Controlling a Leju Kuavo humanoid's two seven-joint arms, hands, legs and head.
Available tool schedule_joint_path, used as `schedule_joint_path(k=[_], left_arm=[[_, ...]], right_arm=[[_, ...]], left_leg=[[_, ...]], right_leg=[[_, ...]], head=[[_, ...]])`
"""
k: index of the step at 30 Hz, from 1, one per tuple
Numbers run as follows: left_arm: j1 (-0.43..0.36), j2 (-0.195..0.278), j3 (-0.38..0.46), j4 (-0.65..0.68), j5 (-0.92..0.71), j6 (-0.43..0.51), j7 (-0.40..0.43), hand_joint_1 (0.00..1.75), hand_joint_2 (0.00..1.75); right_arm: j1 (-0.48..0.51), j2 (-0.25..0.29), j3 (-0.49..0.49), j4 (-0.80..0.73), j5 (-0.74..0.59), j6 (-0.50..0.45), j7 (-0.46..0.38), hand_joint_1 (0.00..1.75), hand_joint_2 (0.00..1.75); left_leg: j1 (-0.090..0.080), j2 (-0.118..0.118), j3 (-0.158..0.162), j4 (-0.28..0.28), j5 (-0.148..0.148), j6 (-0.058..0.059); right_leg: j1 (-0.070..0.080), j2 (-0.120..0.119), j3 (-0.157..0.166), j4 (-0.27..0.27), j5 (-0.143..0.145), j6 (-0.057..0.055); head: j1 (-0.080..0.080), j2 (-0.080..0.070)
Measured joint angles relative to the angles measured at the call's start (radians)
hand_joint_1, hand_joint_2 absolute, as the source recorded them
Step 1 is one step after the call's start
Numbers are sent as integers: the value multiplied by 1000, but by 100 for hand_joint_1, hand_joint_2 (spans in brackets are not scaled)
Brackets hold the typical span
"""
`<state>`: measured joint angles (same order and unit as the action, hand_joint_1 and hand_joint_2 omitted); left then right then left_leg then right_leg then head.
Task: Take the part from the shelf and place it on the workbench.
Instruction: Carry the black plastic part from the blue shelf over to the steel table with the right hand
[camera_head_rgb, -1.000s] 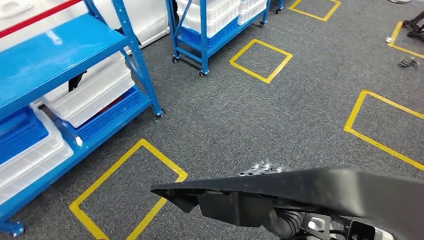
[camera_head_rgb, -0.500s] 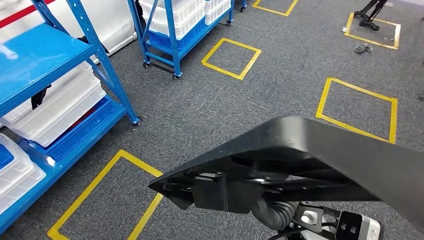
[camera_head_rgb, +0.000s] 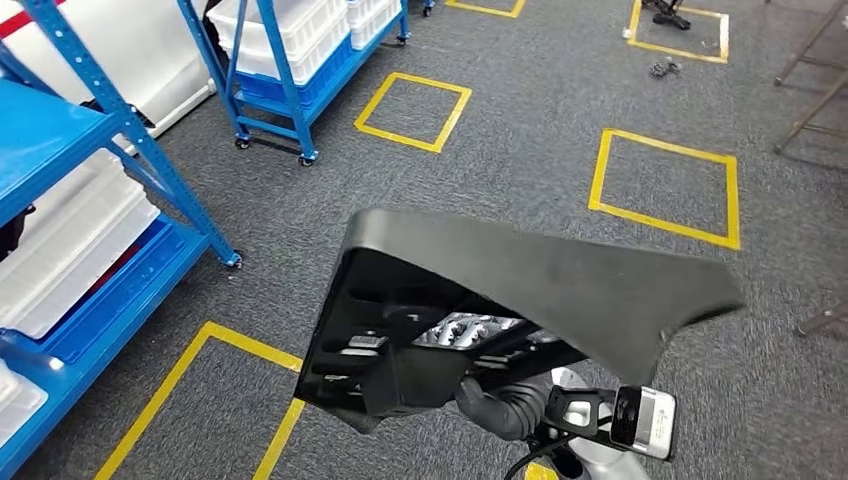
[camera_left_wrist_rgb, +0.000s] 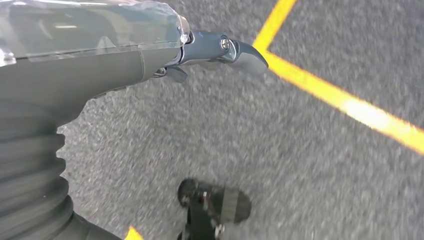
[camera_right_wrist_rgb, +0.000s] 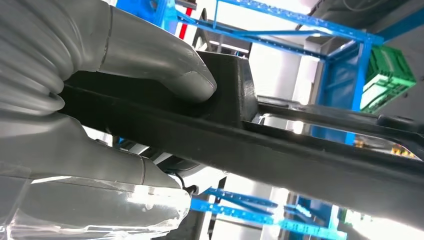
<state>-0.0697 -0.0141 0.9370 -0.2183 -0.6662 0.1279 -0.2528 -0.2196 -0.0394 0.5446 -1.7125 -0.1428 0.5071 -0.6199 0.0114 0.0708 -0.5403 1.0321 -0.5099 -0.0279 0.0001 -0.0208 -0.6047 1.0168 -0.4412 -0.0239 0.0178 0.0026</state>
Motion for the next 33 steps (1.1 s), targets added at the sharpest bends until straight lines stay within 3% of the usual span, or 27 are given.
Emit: schedule_joint_path(k=[1,3,4,5,6,7,9,10,12,14,16,18,20,21,23,25,27,29,31,33], left_arm=[[1,-2,0,0,-1,-1,3,0,175],[6,-5,3,0,-3,0,10,0,175],[10,-5,5,0,-2,1,12,0,175],[13,-5,8,0,-1,1,14,0,175],[16,-5,10,0,1,1,15,0,175],[17,-5,13,0,3,1,16,0,175],[19,-6,17,0,4,2,17,0,175],[19,-7,19,0,2,4,18,0,175],[22,-9,20,0,-4,12,24,0,175],[24,-11,20,0,-8,17,27,0,175],[21,-12,21,0,-10,15,19,0,175],[19,-12,21,0,-15,9,5,0,175],[20,-12,21,0,-19,7,-7,0,175],[19,-11,21,0,-19,7,-12,0,175],[17,-11,22,0,-19,7,-19,0,175],[14,-11,23,0,-18,-4,-21,0,175],[12,-10,25,0,-16,-26,-21,0,175],[10,-9,27,0,-16,-47,-21,0,175],[8,-7,27,0,-17,-62,-21,0,175],[8,-5,27,0,-19,-71,-21,0,175]], right_arm=[[-4,0,3,6,-2,-3,-3,175,175],[-9,1,9,18,-7,-11,-7,175,175],[-9,0,10,23,-9,-15,-9,175,175],[-9,0,11,27,-11,-19,-11,175,175],[-8,-1,11,29,-13,-23,-14,175,175],[-7,-2,11,31,-14,-27,-19,175,175],[-1,-5,11,29,-13,-30,-33,175,175],[3,-7,11,27,-10,-30,-39,175,175],[10,-12,11,18,-5,-30,-47,175,175],[13,-18,11,3,-3,-30,-50,175,175],[14,-26,8,-15,0,-31,-47,175,175],[15,-31,3,-32,3,-33,-44,175,175],[19,-34,-2,-43,4,-33,-45,175,175],[22,-37,-4,-47,4,-32,-46,175,175],[26,-40,-7,-56,4,-28,-48,175,175],[23,-41,-7,-68,2,-21,-48,175,175],[18,-42,-6,-81,-1,-14,-46,175,175],[16,-42,-6,-95,-6,-10,-38,175,175],[12,-40,-6,-109,-9,-12,-22,175,175],[7,-37,-6,-117,-10,-14,-5,175,175]], left_leg=[[1,-19,-16,41,-25,-2],[2,-54,-79,174,-91,-4],[2,-60,-112,236,-112,-4],[2,-64,-133,269,-114,-4],[2,-65,-136,263,-94,-4],[3,-68,-120,217,-57,-3],[8,-101,-65,82,11,-2],[10,-121,-46,36,28,0],[9,-140,-35,9,28,6],[7,-121,-34,5,33,16],[9,-101,-32,0,37,28],[6,-80,-31,-2,37,36],[2,-56,-31,-2,35,40],[1,-44,-31,-2,34,41],[-1,-24,-27,-2,31,39],[-4,-7,-22,-2,26,34],[-6,7,-17,-4,22,25],[-7,20,-12,-7,18,15],[-6,-4,-18,21,-5,7],[-4,-47,-63,124,-62,2]], right_leg=[[-3,8,4,-6,3,-6],[-2,27,5,-7,3,-12],[-1,38,5,-5,2,-13],[-1,50,5,-3,1,-14],[-1,63,5,1,-1,-13],[-2,76,5,5,-3,-11],[-3,97,3,18,-10,-3],[-3,107,-1,24,-13,2],[-4,125,-11,30,-12,13],[-8,138,-17,31,-10,22],[-5,105,-35,68,-34,30],[-4,51,-89,179,-92,37],[-6,31,-145,288,-131,40],[-6,27,-152,300,-126,39],[-4,14,-104,210,-71,32],[7,-24,-33,77,-26,20],[17,-41,-7,25,-20,10],[16,-20,-6,18,-16,2],[8,-2,2,5,-10,-9],[6,15,8,0,-7,-16]], head=[[-1,0],[-2,0],[-3,0],[-3,0],[-3,0],[-3,0],[-3,0],[-2,0],[-2,0],[-2,0],[0,0],[2,0],[2,0],[2,0],[3,0],[2,0],[2,0],[2,0],[0,0],[-2,0]])
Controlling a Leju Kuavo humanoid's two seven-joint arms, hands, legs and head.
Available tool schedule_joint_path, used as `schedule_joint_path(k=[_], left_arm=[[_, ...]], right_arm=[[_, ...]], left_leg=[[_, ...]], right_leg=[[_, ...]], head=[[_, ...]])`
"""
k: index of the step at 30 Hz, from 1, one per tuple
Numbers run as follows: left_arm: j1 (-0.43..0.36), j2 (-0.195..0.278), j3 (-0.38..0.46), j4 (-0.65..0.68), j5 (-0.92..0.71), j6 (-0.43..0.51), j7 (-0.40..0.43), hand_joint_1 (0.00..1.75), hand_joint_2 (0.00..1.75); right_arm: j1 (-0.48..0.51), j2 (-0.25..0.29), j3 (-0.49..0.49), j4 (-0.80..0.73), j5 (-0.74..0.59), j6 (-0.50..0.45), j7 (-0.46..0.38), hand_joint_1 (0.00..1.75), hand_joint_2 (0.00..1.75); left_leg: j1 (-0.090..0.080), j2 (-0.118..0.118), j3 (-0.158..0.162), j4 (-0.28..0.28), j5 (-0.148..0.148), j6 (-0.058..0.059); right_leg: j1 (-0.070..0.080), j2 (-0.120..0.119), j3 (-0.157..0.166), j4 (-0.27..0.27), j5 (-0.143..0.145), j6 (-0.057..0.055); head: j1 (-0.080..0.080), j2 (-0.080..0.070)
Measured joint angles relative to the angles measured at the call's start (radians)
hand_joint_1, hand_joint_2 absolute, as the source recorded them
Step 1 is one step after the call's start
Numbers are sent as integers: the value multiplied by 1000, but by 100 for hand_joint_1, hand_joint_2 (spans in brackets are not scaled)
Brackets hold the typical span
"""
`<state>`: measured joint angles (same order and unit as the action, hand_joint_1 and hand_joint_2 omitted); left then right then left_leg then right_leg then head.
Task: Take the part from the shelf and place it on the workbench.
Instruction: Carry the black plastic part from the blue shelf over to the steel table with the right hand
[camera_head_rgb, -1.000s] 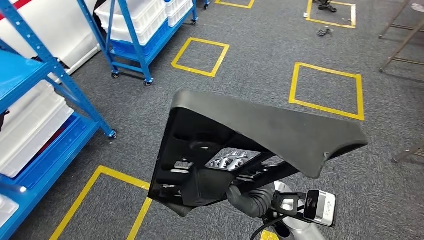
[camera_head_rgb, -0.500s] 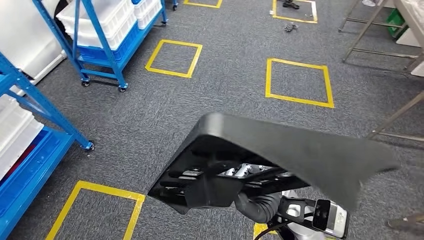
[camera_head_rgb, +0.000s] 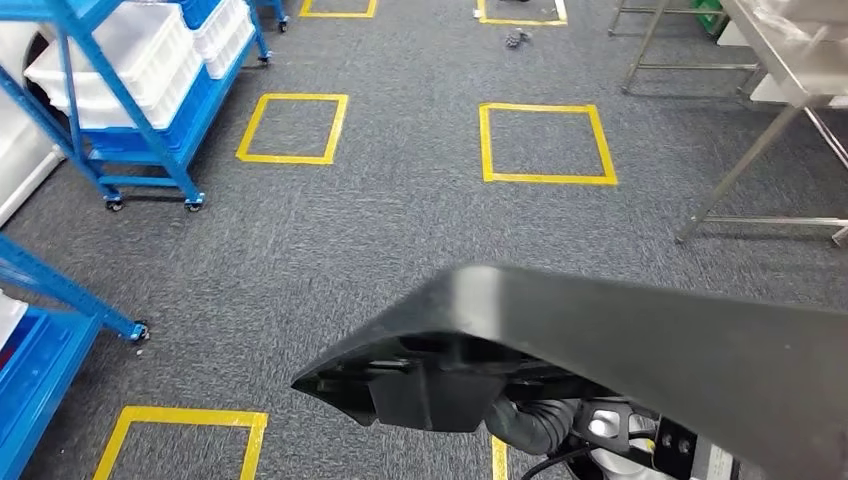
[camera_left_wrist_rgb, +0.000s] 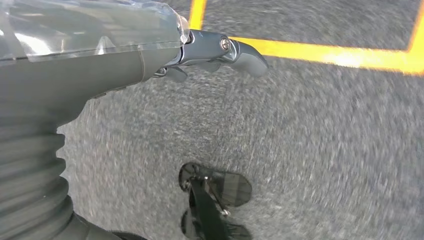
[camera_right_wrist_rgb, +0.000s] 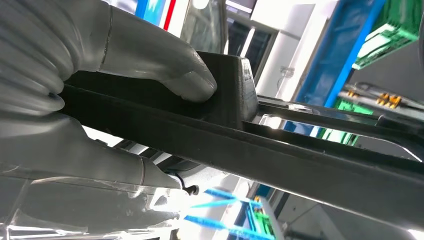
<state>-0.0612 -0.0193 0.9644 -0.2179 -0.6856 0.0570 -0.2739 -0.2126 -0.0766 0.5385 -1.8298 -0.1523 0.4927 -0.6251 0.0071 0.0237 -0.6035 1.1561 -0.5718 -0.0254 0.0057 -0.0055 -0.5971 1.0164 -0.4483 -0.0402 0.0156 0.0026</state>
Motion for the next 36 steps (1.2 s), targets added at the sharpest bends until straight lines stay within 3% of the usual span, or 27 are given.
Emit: schedule_joint_path(k=[2,3,4,5,7,9,11,13,14,16,18,19,20,22,24,26,28,29,31,33,34,36], left_arm=[[2,1,0,0,-4,-6,0,0,175],[3,2,0,0,-5,-10,0,0,175],[3,2,0,0,-6,-13,0,0,175],[2,2,0,0,-6,-16,0,0,175],[1,3,0,0,-6,-18,1,0,175],[-1,3,3,0,-5,-18,3,0,175],[-3,2,6,0,-1,-16,4,0,175],[-4,0,9,0,2,-14,4,0,175],[-3,-1,10,0,3,-13,3,0,175],[-1,-2,14,0,3,-11,2,0,175],[2,-2,16,0,3,-9,1,0,175],[2,-2,16,0,3,-7,1,0,175],[1,-2,17,0,3,-5,2,0,175],[0,-2,18,0,2,-2,4,0,175],[-1,-2,21,0,2,0,10,0,175],[-3,-2,25,0,2,1,17,0,175],[-5,-2,28,0,3,3,21,0,175],[-6,-3,30,0,3,5,22,0,175],[-3,-4,34,0,3,7,22,0,175],[1,-4,38,0,3,10,23,0,175],[3,-4,39,0,3,10,23,0,175],[2,-4,40,0,2,11,22,0,175]], right_arm=[[0,2,0,0,1,1,12,175,175],[0,2,1,2,2,3,16,175,175],[0,2,1,4,3,4,20,175,175],[0,3,2,6,4,5,23,175,175],[0,3,3,10,6,5,26,175,175],[1,3,6,17,9,6,27,175,175],[3,3,9,27,13,10,26,175,175],[4,3,13,39,16,17,17,175,175],[4,3,15,45,18,20,11,175,175],[3,3,20,57,20,24,4,175,175],[3,3,24,70,19,24,0,175,175],[3,3,26,76,19,24,-1,175,175],[3,3,27,79,18,24,-2,175,175],[1,3,28,82,15,22,-2,175,175],[-2,3,28,82,10,21,-1,175,175],[-1,2,28,80,2,22,1,175,175],[2,2,27,75,-4,25,3,175,175],[2,2,27,72,-6,26,4,175,175],[4,3,26,70,-9,29,6,175,175],[7,3,26,70,-10,29,10,175,175],[7,3,25,70,-11,28,11,175,175],[8,3,23,69,-14,28,14,175,175]], left_leg=[[0,-14,-63,122,-45,-2],[0,-16,-79,145,-42,-3],[1,-16,-76,129,-19,-2],[2,-21,-56,76,18,-1],[4,-54,1,-57,80,2],[4,-77,27,-119,97,9],[3,-65,29,-125,99,20],[5,-48,34,-136,106,33],[6,-39,36,-141,108,39],[3,-19,38,-144,109,45],[1,2,38,-144,106,45],[1,12,39,-143,104,45],[1,21,42,-143,102,43],[-1,37,49,-142,96,37],[-3,50,54,-143,91,28],[-4,65,60,-147,88,17],[-2,53,60,-133,73,7],[-1,34,48,-102,52,4],[1,-6,-9,19,-9,1],[3,-15,-69,128,-41,-2],[3,-15,-78,135,-29,-3],[6,-25,-42,39,42,-3]], right_leg=[[1,21,-1,3,-1,-3],[2,34,-1,6,-2,-3],[1,46,-1,8,-3,-2],[1,58,0,12,-5,0],[0,78,-2,20,-10,6],[-2,94,-8,26,-11,16],[-3,107,-13,24,-7,28],[-2,83,-22,44,-22,37],[-1,61,-39,79,-44,40],[-5,23,-100,201,-104,47],[-10,13,-148,289,-127,51],[-12,10,-145,279,-109,52],[-12,4,-121,229,-76,51],[-7,-28,-47,88,-18,44],[2,-47,-12,16,-2,35],[5,-32,-12,9,-3,27],[0,-14,-5,-2,2,16],[-4,-6,-1,-7,5,11],[-6,11,3,-10,6,4],[-5,35,3,-7,5,2],[-5,47,2,-4,4,3],[-7,71,2,6,-1,7]], head=[[-2,0],[-2,0],[-3,0],[-3,0],[-2,0],[-2,0],[-2,0],[0,0],[2,0],[5,0],[5,0],[5,0],[5,0],[5,0],[5,0],[5,0],[4,0],[3,0],[0,0],[-1,0],[-1,0],[-2,0]])
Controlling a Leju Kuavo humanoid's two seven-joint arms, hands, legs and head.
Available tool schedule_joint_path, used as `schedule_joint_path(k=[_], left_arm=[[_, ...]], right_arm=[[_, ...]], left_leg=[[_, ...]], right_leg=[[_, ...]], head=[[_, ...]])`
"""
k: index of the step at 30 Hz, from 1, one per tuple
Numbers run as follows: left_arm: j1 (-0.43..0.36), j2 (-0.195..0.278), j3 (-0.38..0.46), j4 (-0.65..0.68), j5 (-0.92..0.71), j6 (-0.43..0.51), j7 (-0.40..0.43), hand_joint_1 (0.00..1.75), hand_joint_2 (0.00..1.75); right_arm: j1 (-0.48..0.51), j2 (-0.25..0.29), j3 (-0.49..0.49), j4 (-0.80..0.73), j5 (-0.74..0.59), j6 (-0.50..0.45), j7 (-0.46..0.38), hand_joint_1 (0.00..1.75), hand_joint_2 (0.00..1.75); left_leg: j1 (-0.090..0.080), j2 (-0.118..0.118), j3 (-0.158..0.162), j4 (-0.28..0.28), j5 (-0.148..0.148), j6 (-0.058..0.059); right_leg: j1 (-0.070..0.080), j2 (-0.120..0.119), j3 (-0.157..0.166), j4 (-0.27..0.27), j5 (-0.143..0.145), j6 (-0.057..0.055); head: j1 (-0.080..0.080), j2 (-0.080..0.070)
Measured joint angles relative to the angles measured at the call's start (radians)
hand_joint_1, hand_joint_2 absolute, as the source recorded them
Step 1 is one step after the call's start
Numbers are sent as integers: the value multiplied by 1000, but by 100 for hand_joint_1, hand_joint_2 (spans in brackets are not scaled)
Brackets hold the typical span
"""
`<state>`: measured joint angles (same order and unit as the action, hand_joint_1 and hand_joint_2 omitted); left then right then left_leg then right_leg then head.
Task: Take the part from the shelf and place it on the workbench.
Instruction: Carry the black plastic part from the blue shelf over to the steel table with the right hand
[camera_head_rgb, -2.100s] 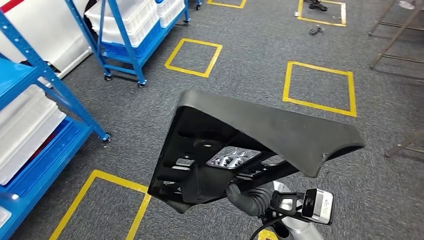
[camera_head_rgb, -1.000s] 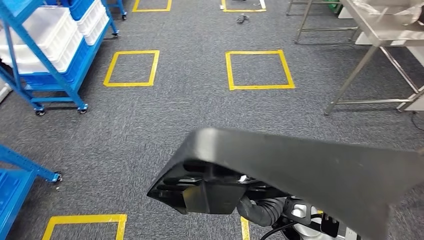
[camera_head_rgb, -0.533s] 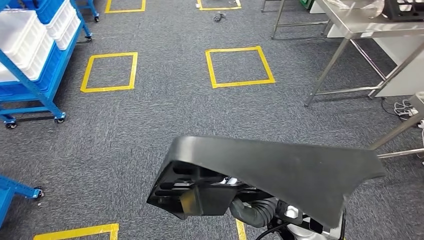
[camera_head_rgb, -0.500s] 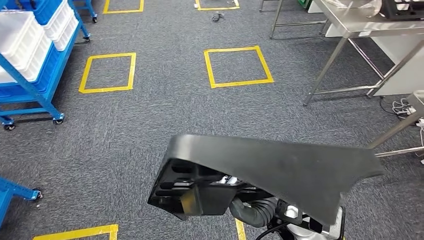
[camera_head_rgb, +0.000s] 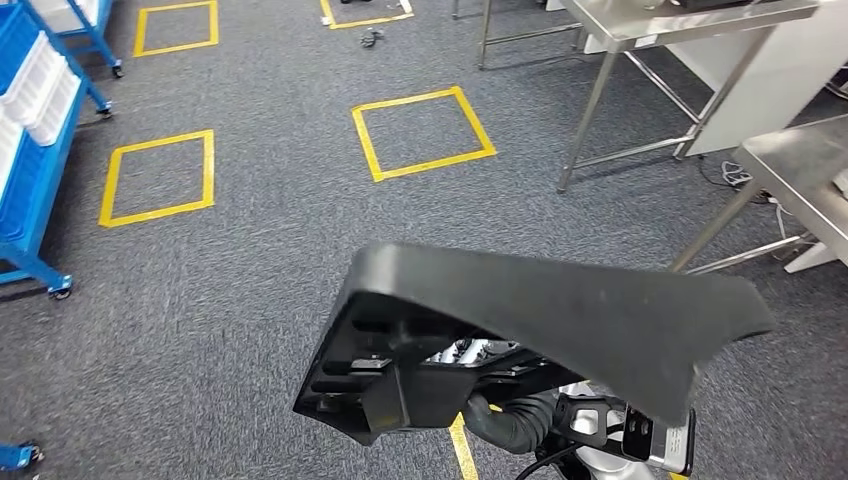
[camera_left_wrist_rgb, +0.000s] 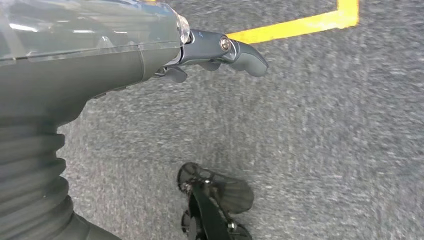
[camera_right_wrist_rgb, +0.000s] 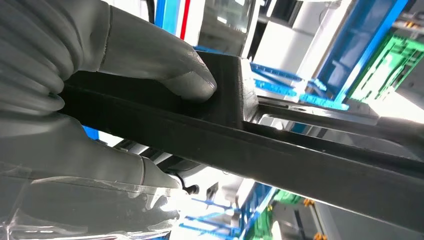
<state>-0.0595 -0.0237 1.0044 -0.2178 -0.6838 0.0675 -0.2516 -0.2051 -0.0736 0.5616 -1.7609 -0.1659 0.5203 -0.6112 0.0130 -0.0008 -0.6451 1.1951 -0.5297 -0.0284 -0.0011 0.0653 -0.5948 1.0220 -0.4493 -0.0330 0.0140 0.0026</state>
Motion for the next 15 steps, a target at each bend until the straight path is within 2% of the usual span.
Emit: schedule_joint_path(k=[2,3,4,6,8,9,10,12,13,14,15], left_arm=[[-1,0,0,0,-2,0,0,0,175],[-2,0,0,0,-3,-1,0,0,175],[-3,-1,0,0,-4,-1,-1,0,175],[-4,-2,1,0,-6,-2,-1,0,175],[-5,-2,1,0,-7,-4,-4,0,175],[-5,-3,1,0,-7,-6,-5,0,175],[-3,-3,1,0,-8,-7,-6,0,175],[0,-3,2,0,-7,-9,-7,0,175],[1,-3,3,0,-7,-10,-8,0,175],[1,-3,4,0,-8,-10,-8,0,175],[1,-3,4,0,-8,-10,-9,0,175]], right_arm=[[1,0,-3,-2,-2,0,1,175,175],[2,0,-4,-4,-3,0,1,175,175],[3,0,-6,-5,-3,0,2,175,175],[10,0,-11,-10,-4,0,2,175,175],[21,0,-20,-16,-4,1,2,175,175],[27,0,-24,-18,-4,2,2,175,175],[32,0,-26,-19,-4,2,2,175,175],[45,0,-28,-20,1,2,0,175,175],[52,0,-28,-19,5,2,0,175,175],[57,0,-29,-19,11,2,-1,175,175],[59,0,-29,-19,17,2,-1,175,175]], left_leg=[[4,-35,51,-119,49,2],[4,-46,63,-150,56,5],[3,-51,66,-159,53,10],[1,-35,67,-163,59,23],[2,-19,71,-172,65,37],[3,-10,72,-177,67,42],[2,0,72,-179,67,45],[-1,21,71,-179,66,48],[-2,32,71,-179,65,48],[-2,43,72,-179,64,48],[-3,53,74,-179,62,47]], right_leg=[[-1,19,-5,14,-7,8],[-1,26,-9,18,-8,13],[-1,33,-12,19,-8,18],[-2,41,-16,17,-5,29],[-1,10,-28,43,-25,38],[-1,-15,-46,83,-50,41],[-2,-39,-75,143,-83,45],[-5,-56,-139,269,-136,50],[-6,-59,-155,298,-140,51],[-6,-61,-150,287,-123,51],[-5,-67,-122,234,-90,48]], head=[[0,0],[0,0],[0,0],[0,0],[2,0],[4,0],[6,0],[7,0],[7,0],[7,0],[7,0]])
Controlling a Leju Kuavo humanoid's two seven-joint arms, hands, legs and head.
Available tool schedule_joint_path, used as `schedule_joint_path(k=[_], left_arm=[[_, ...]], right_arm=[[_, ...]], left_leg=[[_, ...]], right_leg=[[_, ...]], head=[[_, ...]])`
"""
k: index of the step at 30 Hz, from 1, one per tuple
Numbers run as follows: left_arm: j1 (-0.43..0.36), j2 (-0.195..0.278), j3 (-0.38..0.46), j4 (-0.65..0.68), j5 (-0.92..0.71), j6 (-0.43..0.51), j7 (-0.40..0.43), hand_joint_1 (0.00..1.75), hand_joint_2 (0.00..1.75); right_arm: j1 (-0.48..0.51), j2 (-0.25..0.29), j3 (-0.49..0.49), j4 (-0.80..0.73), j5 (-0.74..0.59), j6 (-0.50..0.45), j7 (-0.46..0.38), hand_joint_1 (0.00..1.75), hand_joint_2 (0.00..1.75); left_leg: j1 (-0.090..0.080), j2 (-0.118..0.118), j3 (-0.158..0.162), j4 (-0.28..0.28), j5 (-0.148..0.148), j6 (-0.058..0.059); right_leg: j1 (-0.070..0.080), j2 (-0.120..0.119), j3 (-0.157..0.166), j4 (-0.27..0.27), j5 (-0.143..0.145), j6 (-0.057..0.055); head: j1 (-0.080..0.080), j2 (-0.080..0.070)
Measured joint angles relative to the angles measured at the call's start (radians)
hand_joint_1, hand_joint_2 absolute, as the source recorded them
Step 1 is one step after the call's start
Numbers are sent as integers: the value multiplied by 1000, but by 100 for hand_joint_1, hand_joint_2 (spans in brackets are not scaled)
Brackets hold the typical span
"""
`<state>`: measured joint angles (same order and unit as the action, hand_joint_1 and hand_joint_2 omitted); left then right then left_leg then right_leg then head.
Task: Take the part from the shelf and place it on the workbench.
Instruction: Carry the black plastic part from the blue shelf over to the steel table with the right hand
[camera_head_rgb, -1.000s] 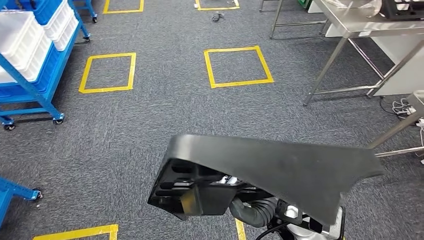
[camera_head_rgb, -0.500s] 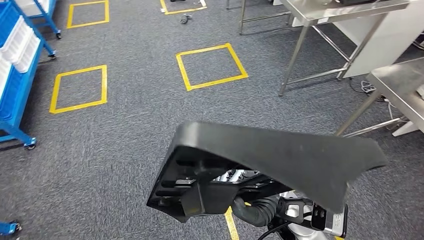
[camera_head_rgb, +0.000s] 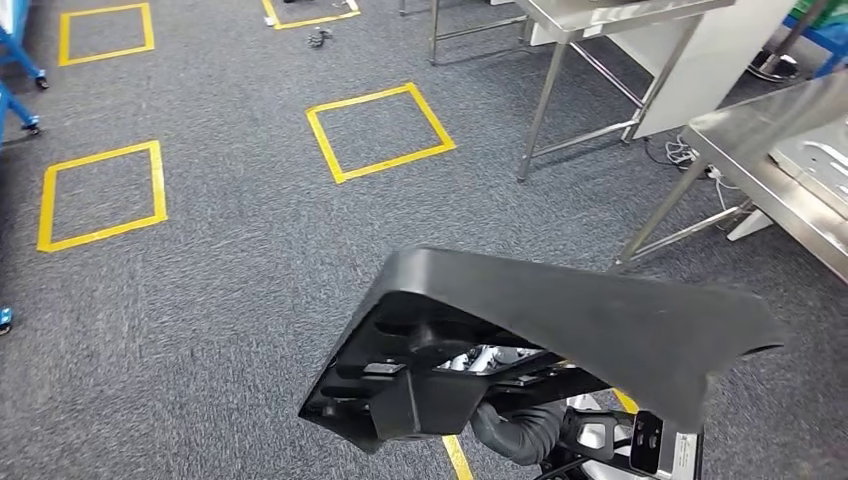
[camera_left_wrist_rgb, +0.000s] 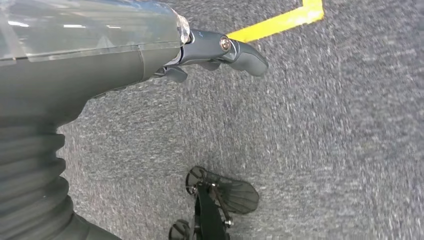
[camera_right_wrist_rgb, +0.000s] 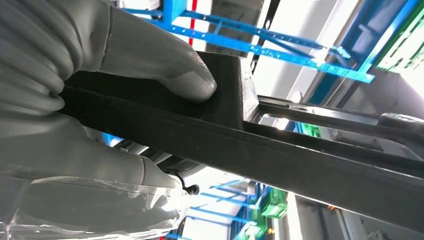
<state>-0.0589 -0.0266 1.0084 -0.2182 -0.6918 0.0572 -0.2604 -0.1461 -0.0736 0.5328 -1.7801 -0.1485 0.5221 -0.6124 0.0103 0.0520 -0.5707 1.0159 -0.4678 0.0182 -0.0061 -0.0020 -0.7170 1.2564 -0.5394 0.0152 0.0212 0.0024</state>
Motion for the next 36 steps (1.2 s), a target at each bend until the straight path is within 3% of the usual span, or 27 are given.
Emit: schedule_joint_path(k=[2,4,6,8,9,11,12,13,14,15,17,19,21,22,24,26,27,28,29,30,31,33,35,36], left_arm=[[-2,-1,1,0,-2,0,-3,0,175],[-4,-2,1,0,-6,0,-7,0,175],[-6,-3,1,0,-9,0,-10,0,175],[-9,-3,1,0,-10,0,-11,0,175],[-9,-3,1,0,-10,0,-11,0,175],[-7,-3,2,0,-10,0,-11,0,175],[-5,-3,2,0,-10,0,-11,0,175],[-3,-3,2,0,-10,0,-11,0,175],[-2,-3,3,0,-10,0,-11,0,175],[-1,-3,3,0,-9,1,-12,0,175],[-2,-3,4,0,-8,1,-13,0,175],[-4,-3,7,0,-6,2,-14,0,175],[-5,-3,11,0,-5,4,-13,0,175],[-6,-4,13,0,-5,5,-12,0,175],[-7,-5,14,0,-3,2,-10,0,175],[-6,-5,17,0,0,-4,-10,0,175],[-6,-4,19,0,1,-8,-9,0,175],[-5,-4,21,0,2,-13,-9,0,175],[-6,-4,22,0,2,-17,-8,0,175],[-6,-4,22,0,2,-20,-8,0,175],[-7,-4,23,0,2,-22,-6,0,175],[-9,-4,23,0,2,-31,-3,0,175],[-11,-4,26,0,2,-44,0,0,175],[-11,-4,27,0,2,-50,0,0,175]], right_arm=[[-1,0,-1,0,11,0,1,175,175],[-4,1,-3,0,17,-1,2,175,175],[-5,2,-4,-1,19,-1,3,175,175],[-7,4,-4,-1,19,-1,3,175,175],[-8,7,-4,-1,19,-1,3,175,175],[-10,11,-4,0,19,0,4,175,175],[-10,12,-4,1,19,1,4,175,175],[-9,12,-4,3,19,2,4,175,175],[-8,12,-4,6,19,5,3,175,175],[-8,12,-4,8,19,8,2,175,175],[-8,12,-4,11,19,12,-2,175,175],[-9,12,-4,15,19,16,-10,175,175],[-11,12,-4,17,19,21,-17,175,175],[-12,12,-4,17,18,24,-19,175,175],[-21,12,-3,17,17,29,-17,175,175],[-37,12,0,18,12,32,-8,175,175],[-44,12,1,19,9,32,0,175,175],[-49,12,2,21,5,32,8,175,175],[-53,12,3,23,1,32,16,175,175],[-58,12,4,24,-3,31,21,175,175],[-64,12,4,25,-7,31,26,175,175],[-76,12,5,25,-13,31,31,175,175],[-83,12,5,25,-18,30,34,175,175],[-84,12,5,26,-19,29,35,175,175]], left_leg=[[-3,16,7,1,-5,-6],[-6,30,12,1,-10,-15],[-8,48,20,-4,-14,-26],[-6,32,19,15,-32,-36],[-5,11,5,51,-55,-39],[-1,-31,-55,177,-117,-44],[0,-39,-87,238,-138,-46],[0,-42,-109,273,-141,-47],[1,-43,-112,269,-124,-47],[1,-46,-98,227,-89,-46],[3,-73,-43,93,-21,-43],[3,-98,-12,19,1,-37],[0,-92,-10,12,1,-25],[1,-84,-8,7,4,-18],[3,-67,-2,-7,10,-5],[3,-49,1,-12,12,2],[2,-39,0,-12,11,3],[2,-29,1,-12,9,3],[2,-20,2,-12,8,3],[2,-11,4,-12,6,2],[2,-3,7,-11,3,-1],[-1,11,14,-10,-3,-9],[-5,26,19,-10,-8,-19],[-7,36,22,-11,-11,-25]], right_leg=[[8,-39,80,-148,61,-11],[19,-66,120,-225,78,-22],[20,-49,121,-234,78,-30],[13,-28,130,-245,84,-40],[9,-19,135,-250,87,-46],[8,1,137,-252,87,-52],[8,13,137,-251,87,-54],[9,26,137,-249,86,-54],[9,40,137,-247,85,-53],[8,52,138,-243,83,-51],[7,74,136,-232,76,-45],[6,90,129,-223,71,-35],[4,103,123,-224,73,-24],[3,100,123,-224,72,-18],[4,65,106,-187,46,-8],[2,23,51,-76,-12,0],[0,15,17,-12,-38,4],[-3,11,-8,33,-48,7],[-5,8,-16,44,-40,9],[-6,4,-4,16,-14,9],[-6,-5,27,-45,22,8],[1,-47,95,-179,74,-2],[11,-66,120,-235,83,-13],[13,-55,119,-237,83,-18]], head=[[0,0],[0,0],[-1,0],[-3,0],[-5,0],[-10,0],[-10,0],[-11,0],[-11,0],[-11,0],[-11,0],[-10,0],[-11,0],[-10,0],[-7,0],[-3,0],[-2,0],[-2,0],[-2,0],[-2,0],[-2,0],[-2,0],[-3,0],[-4,0]])
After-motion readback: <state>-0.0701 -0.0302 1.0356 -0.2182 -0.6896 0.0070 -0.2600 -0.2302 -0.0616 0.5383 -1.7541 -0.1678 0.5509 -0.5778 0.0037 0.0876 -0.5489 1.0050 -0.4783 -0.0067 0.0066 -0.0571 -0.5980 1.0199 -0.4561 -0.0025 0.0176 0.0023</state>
